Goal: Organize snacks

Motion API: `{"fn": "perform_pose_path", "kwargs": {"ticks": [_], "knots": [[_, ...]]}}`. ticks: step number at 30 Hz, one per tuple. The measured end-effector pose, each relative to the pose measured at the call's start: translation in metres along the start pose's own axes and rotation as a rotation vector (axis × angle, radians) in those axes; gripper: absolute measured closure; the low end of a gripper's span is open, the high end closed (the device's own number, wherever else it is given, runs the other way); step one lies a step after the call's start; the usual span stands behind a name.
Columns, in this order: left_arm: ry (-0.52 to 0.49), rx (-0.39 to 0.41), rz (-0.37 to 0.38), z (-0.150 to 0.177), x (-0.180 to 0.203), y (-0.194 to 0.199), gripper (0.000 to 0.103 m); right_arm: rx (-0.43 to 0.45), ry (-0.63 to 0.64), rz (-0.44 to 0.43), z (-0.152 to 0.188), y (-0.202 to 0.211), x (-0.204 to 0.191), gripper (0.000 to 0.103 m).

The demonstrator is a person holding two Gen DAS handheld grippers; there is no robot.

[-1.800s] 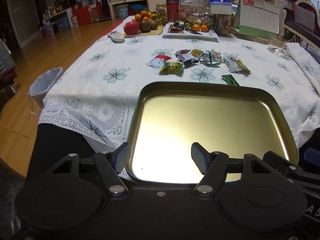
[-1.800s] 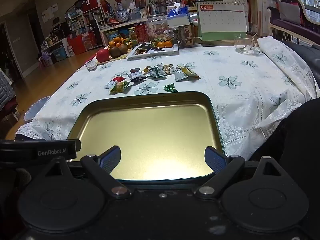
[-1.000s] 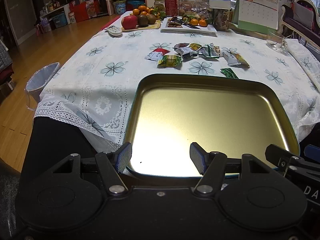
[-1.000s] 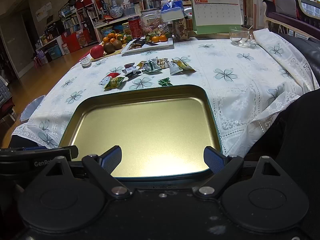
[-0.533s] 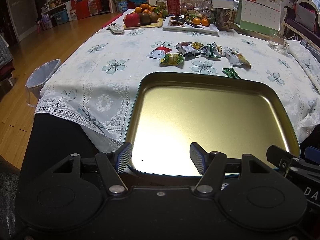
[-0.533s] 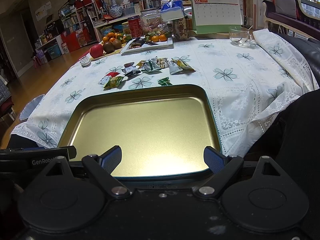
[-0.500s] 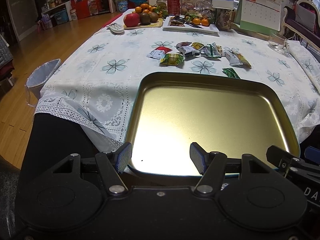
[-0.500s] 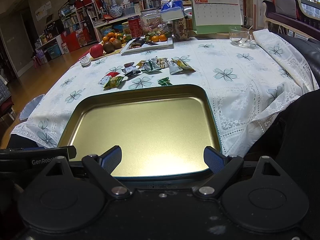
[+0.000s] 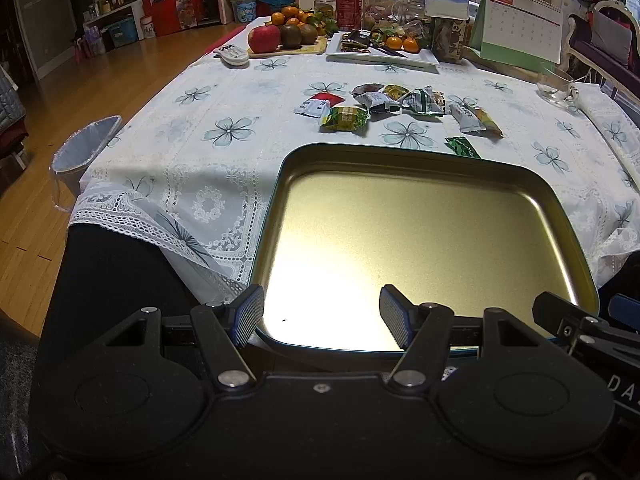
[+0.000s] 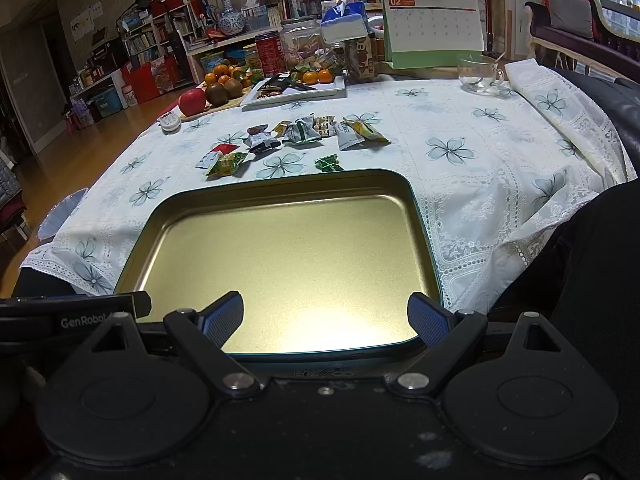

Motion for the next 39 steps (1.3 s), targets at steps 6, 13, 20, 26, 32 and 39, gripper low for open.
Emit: {"fn": "perform_pose_path", "kwargs": {"ticks": [6, 13, 20, 26, 32, 39], "knots": [[0.000, 0.000, 0.001, -0.0001, -0.0002, 0.0000, 0.036, 0.000, 0.001, 0.000, 0.0002, 0.0000, -0.0001, 0.009], [-0.001, 0.000, 0.002, -0.0001, 0.0000, 0.0002, 0.036, 0.000, 0.001, 0.001, 0.0003, -0.0001, -0.0003, 0.009], [0.001, 0.000, 0.001, -0.0003, -0.0003, 0.0001, 0.036, -0.002, 0.002, -0.001, 0.0005, -0.0006, 0.0002, 0.009], [0.001, 0.000, 0.002, -0.0002, -0.0003, 0.0002, 0.036, -0.005, 0.007, 0.008, 0.0004, -0.0012, -0.0004, 0.009], [0.000, 0.000, 0.002, -0.0003, -0.0008, 0.0001, 0.036, -0.010, -0.002, 0.011, 0.0002, -0.0019, 0.0011, 0.011], [0.003, -0.003, 0.004, 0.0004, -0.0005, -0.0001, 0.036, -0.011, 0.001, 0.023, 0.0014, -0.0017, 0.0005, 0.016]]}}
Point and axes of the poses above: each gripper's, at about its wrist camera, not at the fingertips, and y roughly against the way its jaws point, x to its right, z to its underside, the point moved 4 cm from there along -y, roughly the way its jaws point, and after that the axes turned 8 degrees about -x, right-handed, at the moved point
